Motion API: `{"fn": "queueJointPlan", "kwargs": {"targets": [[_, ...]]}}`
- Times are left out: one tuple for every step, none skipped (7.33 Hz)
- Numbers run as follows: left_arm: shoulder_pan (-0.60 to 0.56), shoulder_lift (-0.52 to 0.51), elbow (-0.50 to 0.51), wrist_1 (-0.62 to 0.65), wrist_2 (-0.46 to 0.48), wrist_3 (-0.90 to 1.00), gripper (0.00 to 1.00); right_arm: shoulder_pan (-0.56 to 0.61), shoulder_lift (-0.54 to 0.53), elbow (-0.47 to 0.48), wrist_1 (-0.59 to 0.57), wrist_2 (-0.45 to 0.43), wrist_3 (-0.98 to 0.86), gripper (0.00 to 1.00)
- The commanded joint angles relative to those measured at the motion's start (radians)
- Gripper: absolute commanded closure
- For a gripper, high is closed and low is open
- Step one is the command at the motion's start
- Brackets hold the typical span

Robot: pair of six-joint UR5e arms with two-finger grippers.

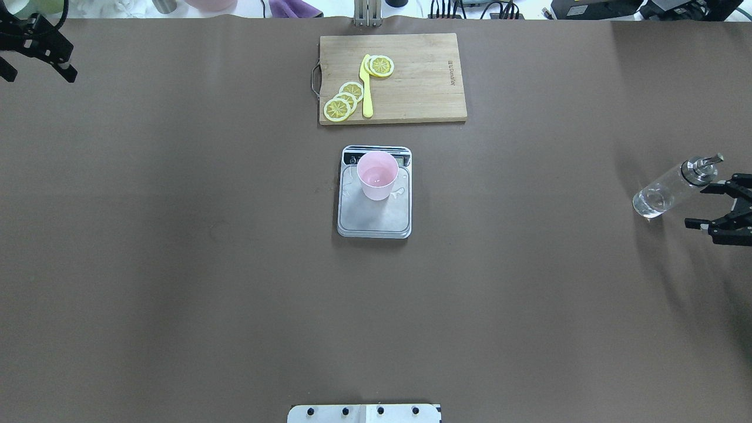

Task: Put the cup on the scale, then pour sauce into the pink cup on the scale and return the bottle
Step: 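Lower the bottle onto the table and open the right gripper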

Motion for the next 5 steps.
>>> {"fn": "queueJointPlan", "kwargs": {"targets": [[0.000, 0.002, -0.013, 0.014, 0.000, 0.000, 0.02, 0.090, -0.050, -0.003, 0.010, 0.061, 0.000, 0.00], [0.000, 0.002, -0.014, 0.014, 0.000, 0.000, 0.03, 0.167, -0.064, -0.025, -0.011, 0.098, 0.000, 0.00], [0.000, 0.003, -0.013, 0.014, -0.001, 0.000, 0.02, 0.243, -0.061, -0.064, -0.066, 0.107, -0.009, 0.00], [0.000, 0.003, -0.013, 0.014, 0.000, -0.002, 0.02, 0.297, -0.033, -0.065, -0.182, 0.114, -0.003, 0.00], [0.000, 0.006, -0.011, 0.014, 0.000, -0.002, 0.02, 0.340, -0.016, -0.056, -0.297, 0.124, -0.002, 0.00]]}}
